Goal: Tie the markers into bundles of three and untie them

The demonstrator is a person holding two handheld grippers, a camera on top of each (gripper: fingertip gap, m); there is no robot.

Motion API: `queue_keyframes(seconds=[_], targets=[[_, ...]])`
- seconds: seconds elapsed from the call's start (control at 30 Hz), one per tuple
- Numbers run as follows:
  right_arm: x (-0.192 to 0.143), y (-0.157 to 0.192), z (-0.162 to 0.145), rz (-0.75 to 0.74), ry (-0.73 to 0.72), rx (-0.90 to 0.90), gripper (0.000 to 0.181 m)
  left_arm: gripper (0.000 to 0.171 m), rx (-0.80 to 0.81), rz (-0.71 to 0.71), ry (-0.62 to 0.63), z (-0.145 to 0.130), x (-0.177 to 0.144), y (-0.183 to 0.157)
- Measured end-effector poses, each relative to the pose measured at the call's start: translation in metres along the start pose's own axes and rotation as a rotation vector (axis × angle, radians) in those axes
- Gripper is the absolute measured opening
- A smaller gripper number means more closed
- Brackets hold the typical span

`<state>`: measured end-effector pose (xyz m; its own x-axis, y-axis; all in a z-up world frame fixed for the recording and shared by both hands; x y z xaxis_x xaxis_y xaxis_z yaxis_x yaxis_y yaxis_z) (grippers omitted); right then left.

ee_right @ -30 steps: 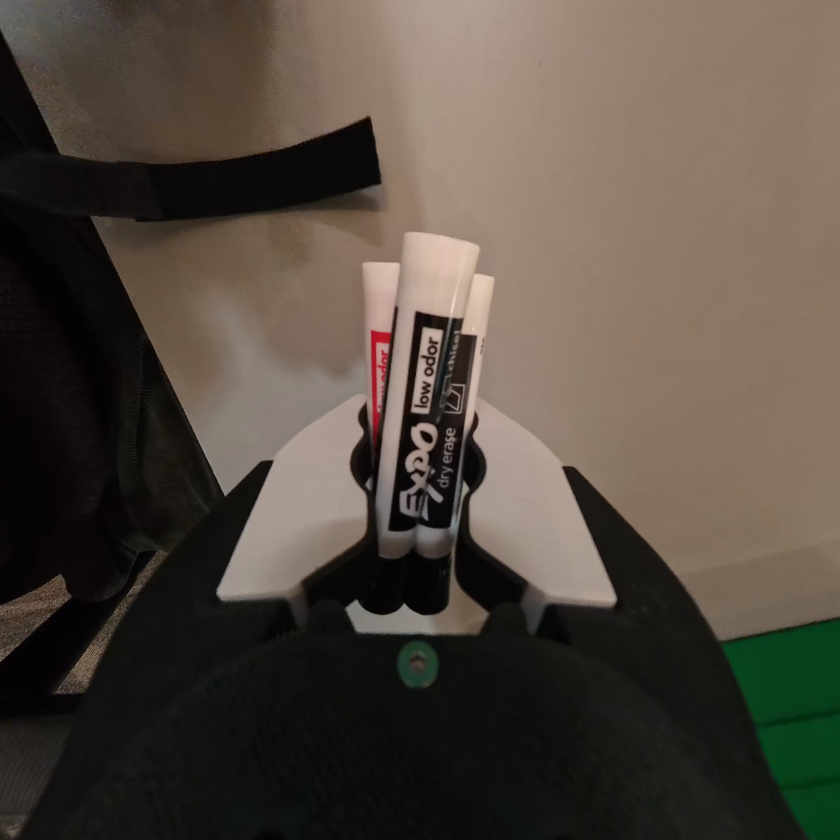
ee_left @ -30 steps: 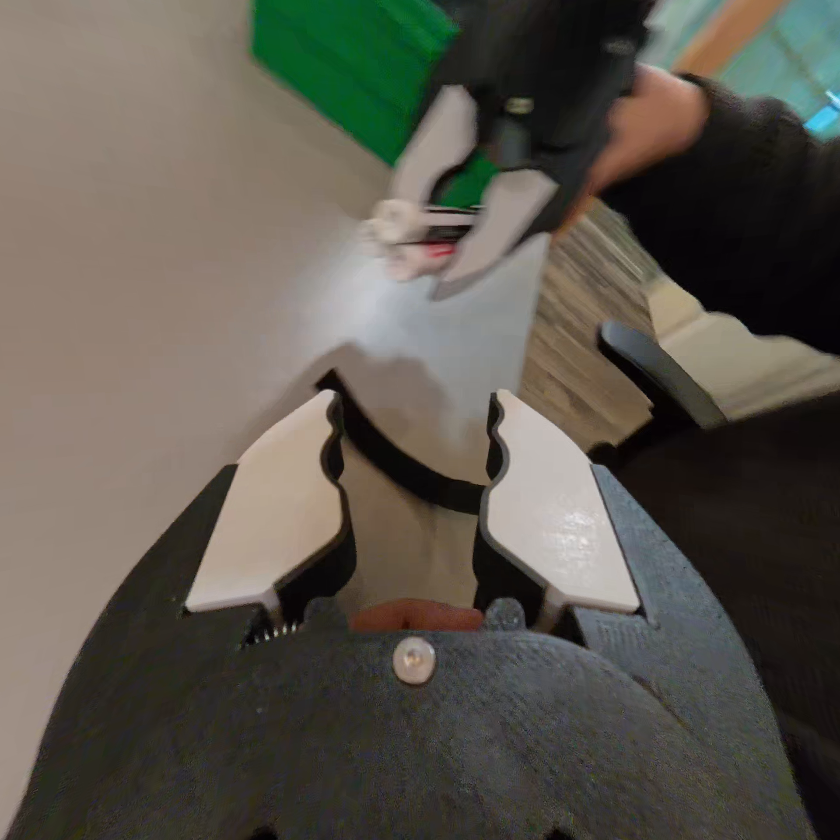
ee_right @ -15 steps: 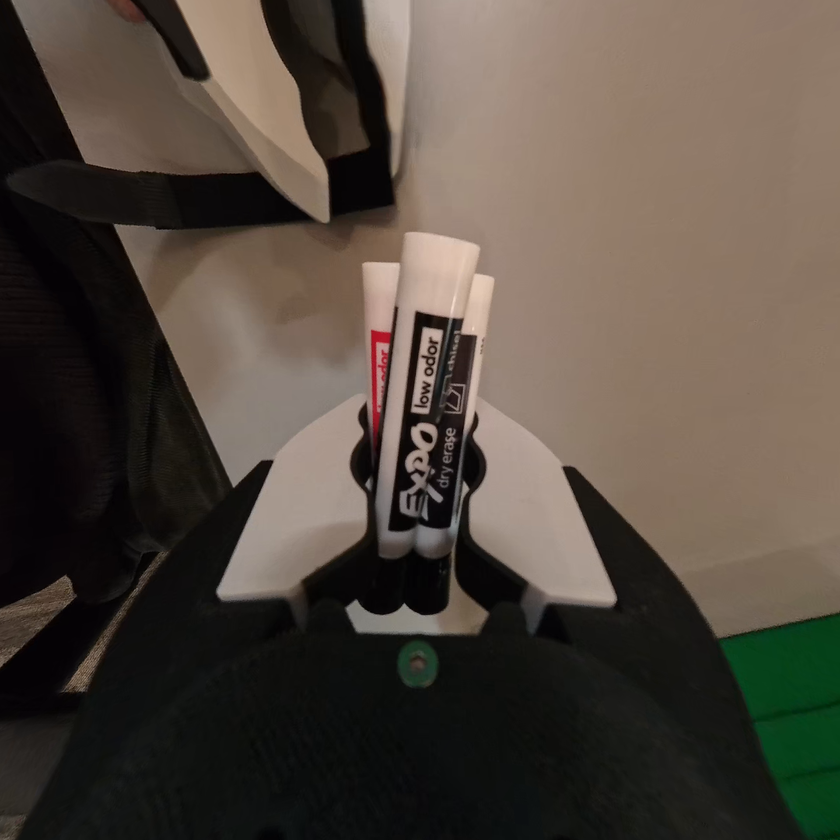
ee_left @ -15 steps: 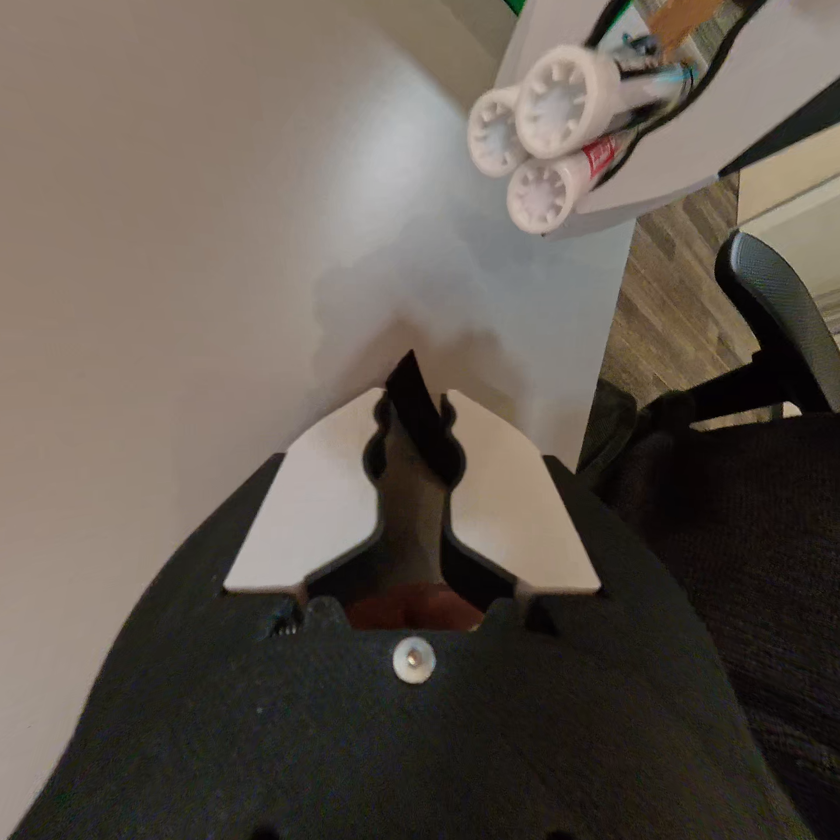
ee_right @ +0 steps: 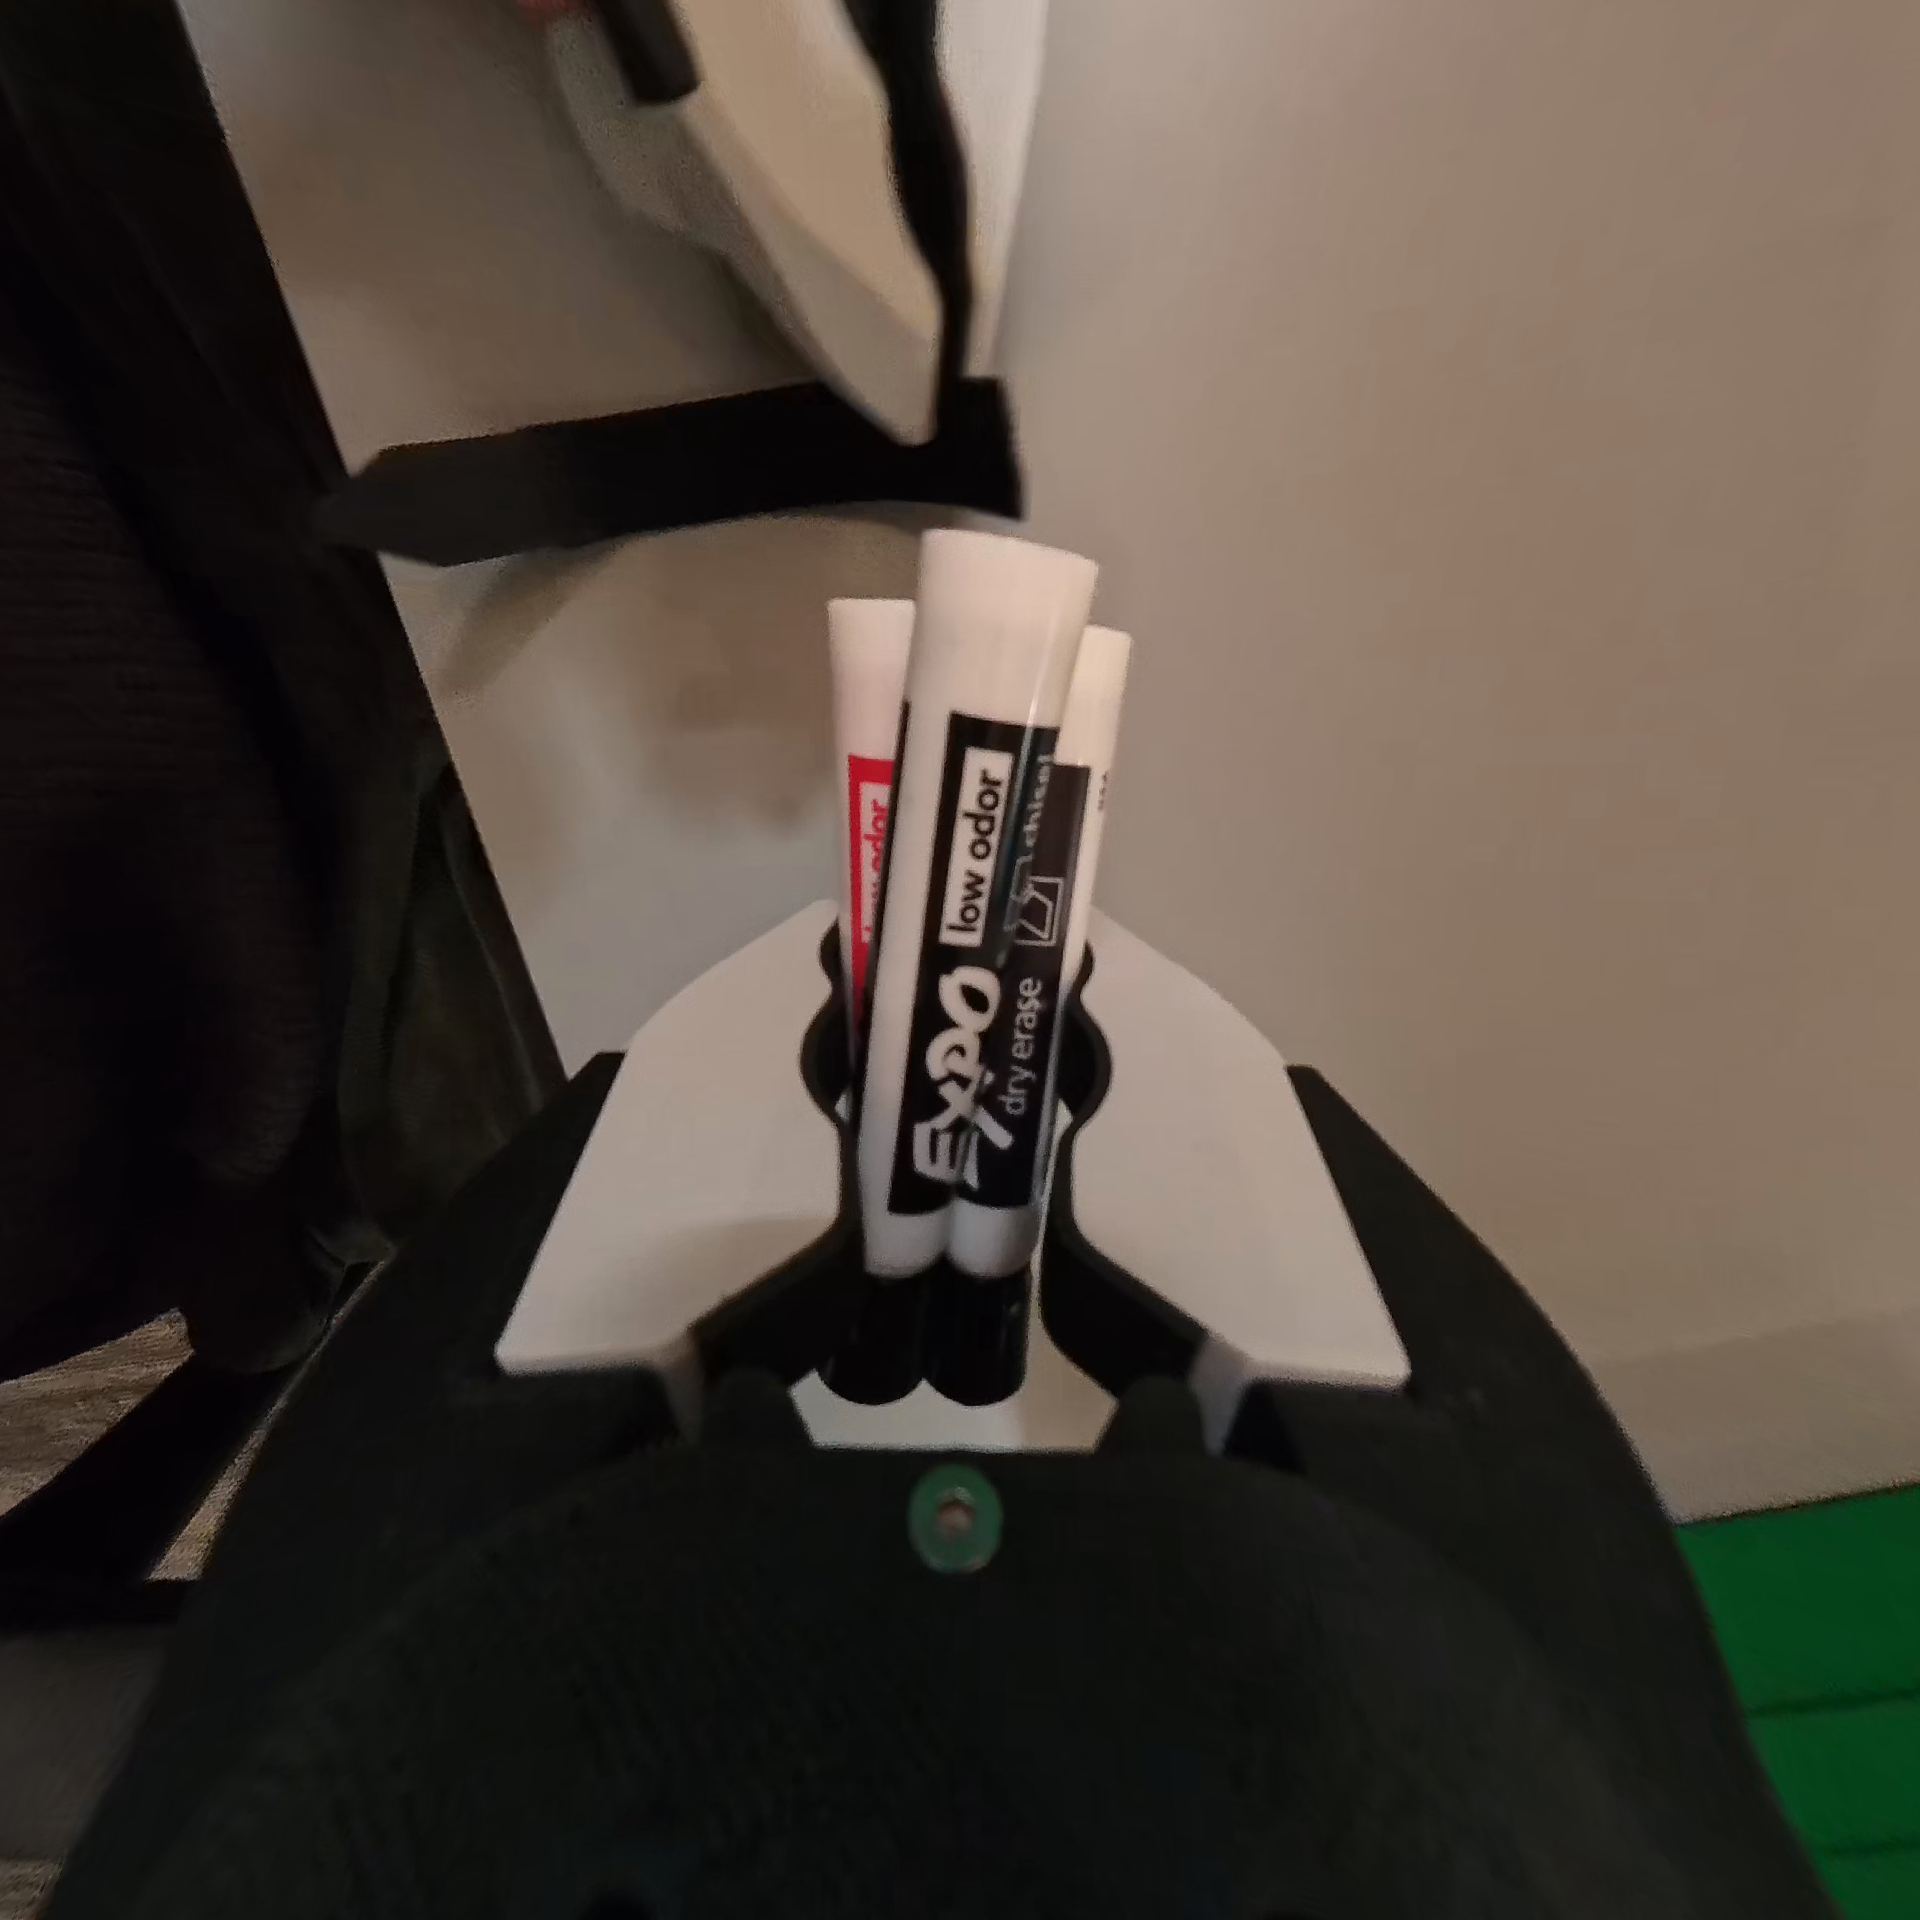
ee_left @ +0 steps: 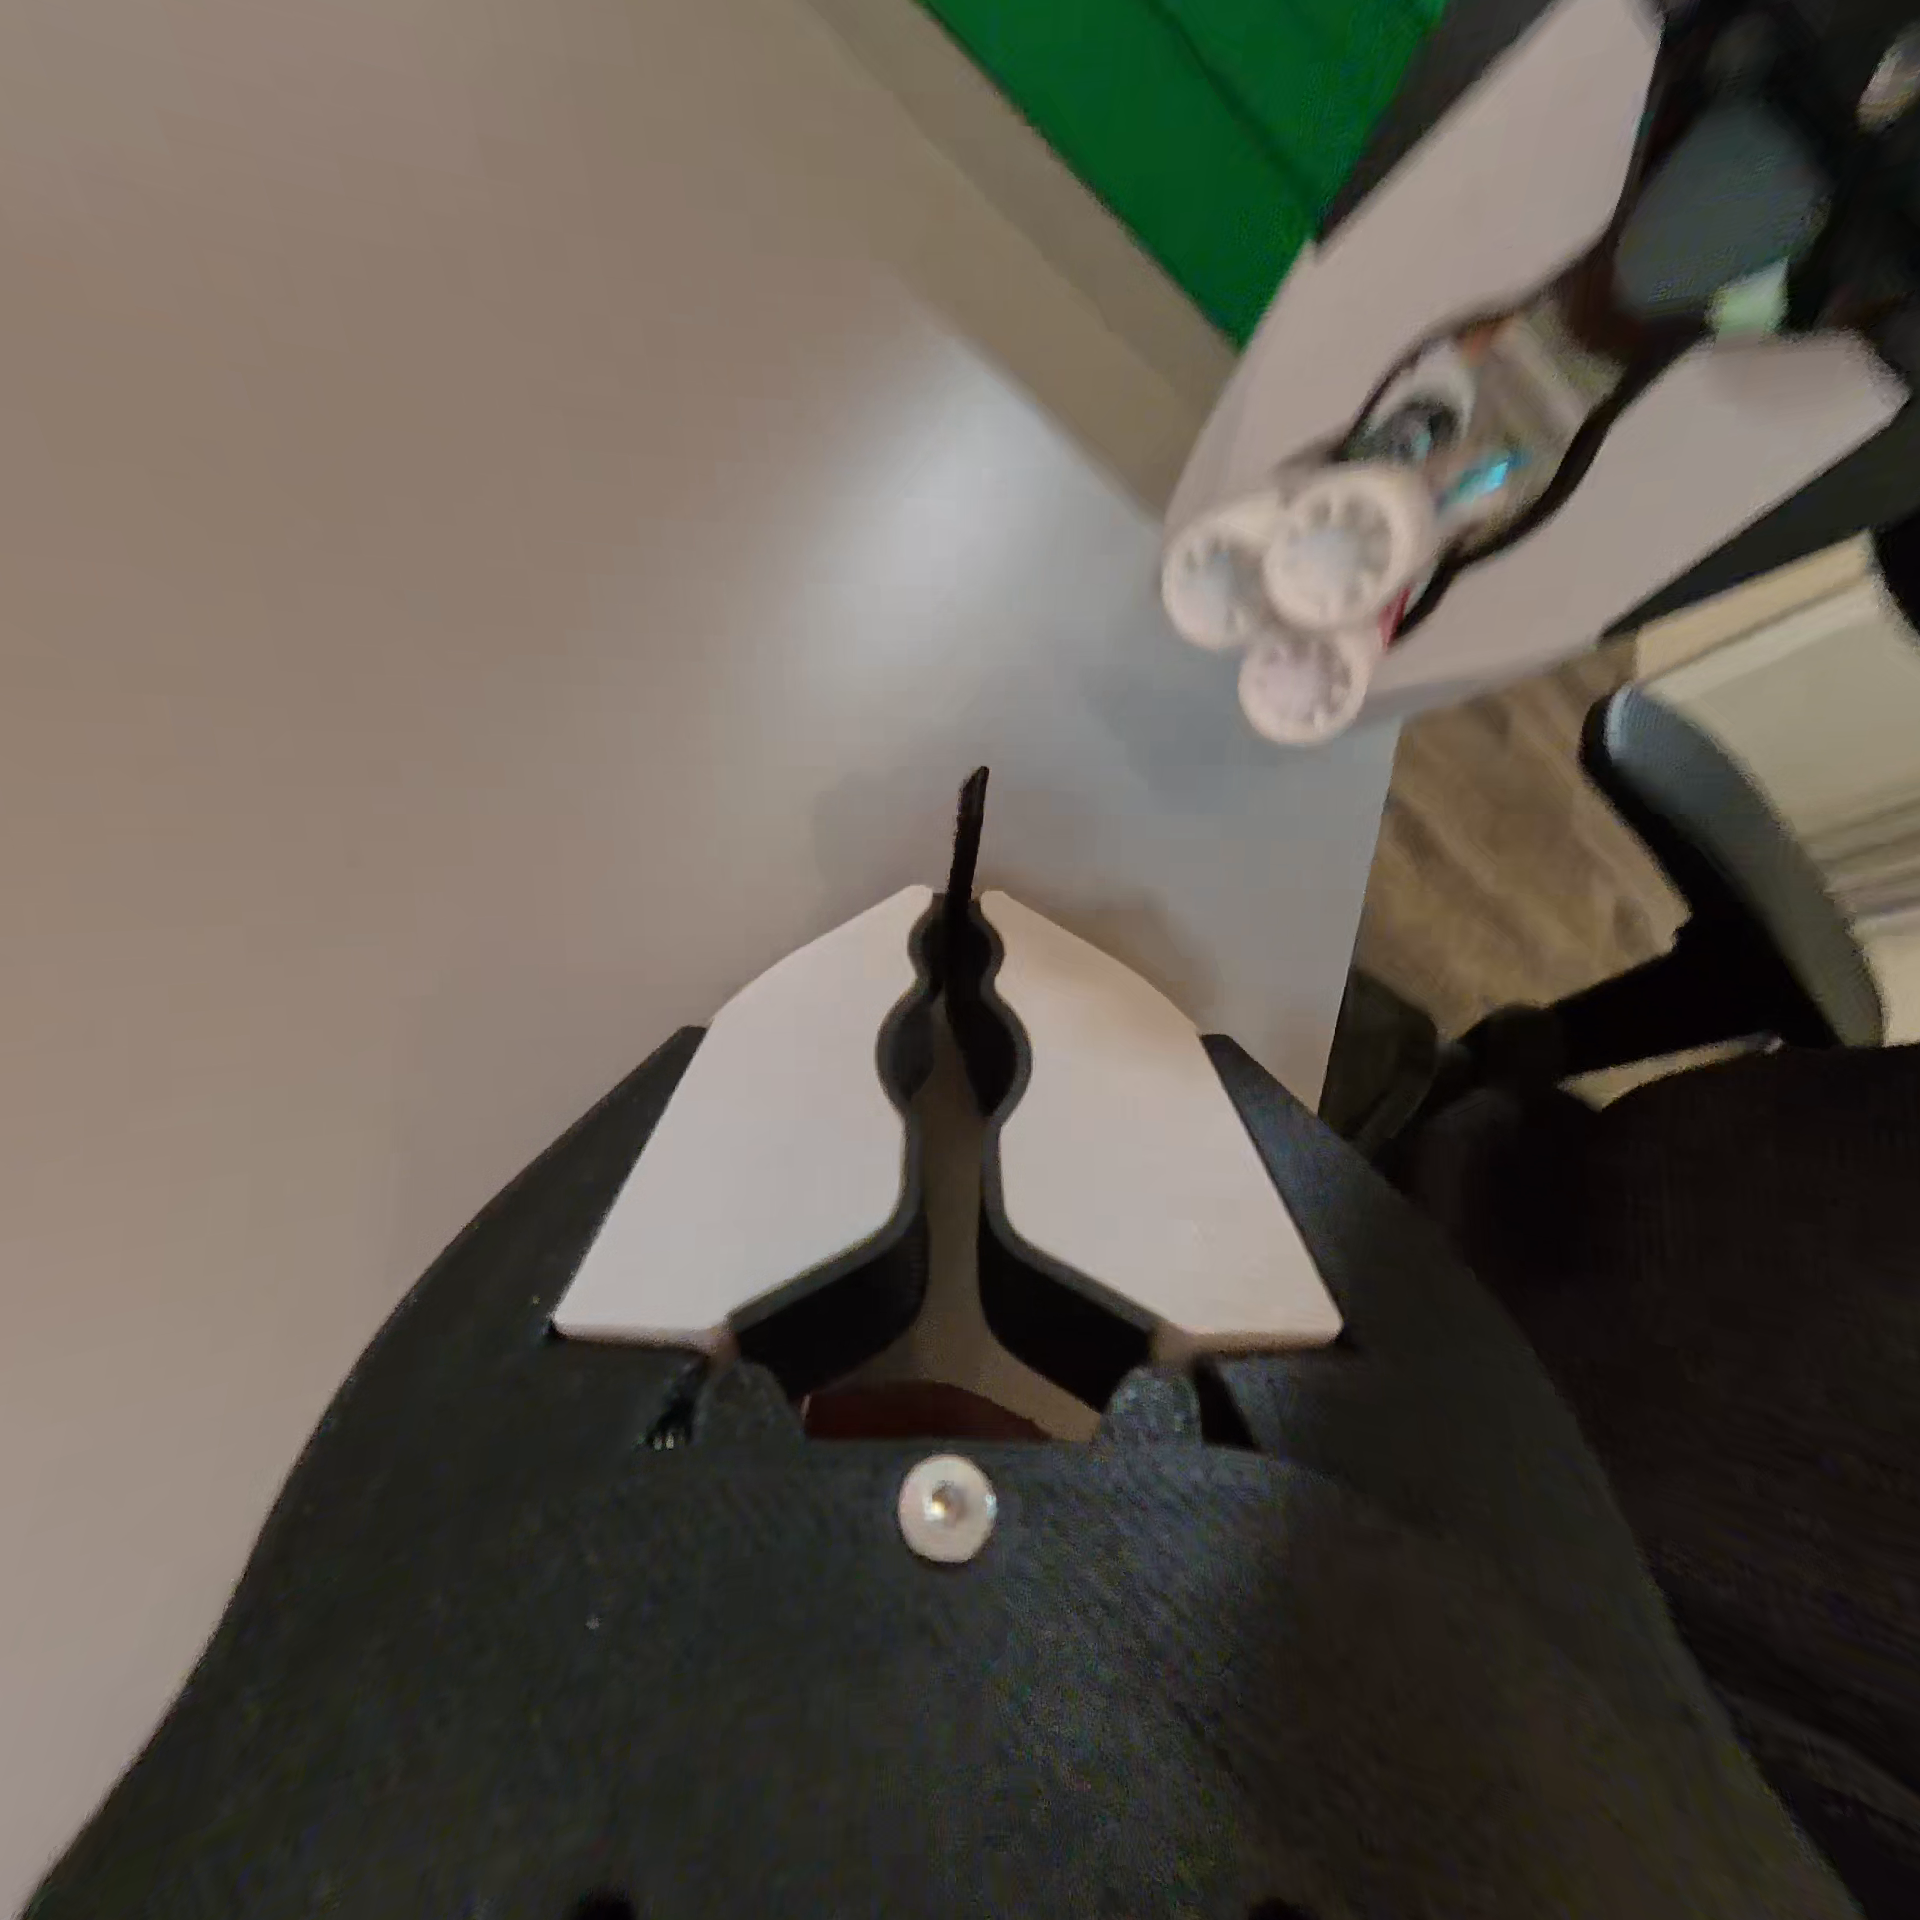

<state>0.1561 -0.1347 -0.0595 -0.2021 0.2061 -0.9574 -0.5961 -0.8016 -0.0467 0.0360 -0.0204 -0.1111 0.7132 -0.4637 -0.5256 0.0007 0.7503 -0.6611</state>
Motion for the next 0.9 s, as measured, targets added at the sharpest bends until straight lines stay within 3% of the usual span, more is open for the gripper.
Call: queue_keyframes(seconds=[0.13,0.3,0.6,0.9], targets=[[0.003,0.007,0.007,0.013,-0.001,-0.035,0.037,0.004,-0.072,-0.085,-0.160,0.017,-0.016,0.002],[0.010,0.012,0.017,0.035,0.006,-0.081,0.037,0.004,0.018,-0.145,-0.244,0.030,-0.025,-0.014],[0.006,0.014,0.033,0.047,-0.007,-0.132,0.037,0.004,-0.040,-0.455,-0.137,0.029,-0.012,-0.032],[0.009,0.016,0.033,0.059,0.010,-0.148,0.038,0.004,0.021,-0.489,-0.108,0.024,-0.014,-0.037]])
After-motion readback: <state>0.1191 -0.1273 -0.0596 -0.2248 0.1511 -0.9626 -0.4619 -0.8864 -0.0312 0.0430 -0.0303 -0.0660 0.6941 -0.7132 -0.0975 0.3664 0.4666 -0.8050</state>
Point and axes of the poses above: each gripper's, where its closed fingertips meet, x out along the fingers, z out of its top, y = z × x across the jaws, the point moved 8 cm from there along -x, back along the fingers, and after that the axes turned 15 degrees about -x, right-handed, at the moved point
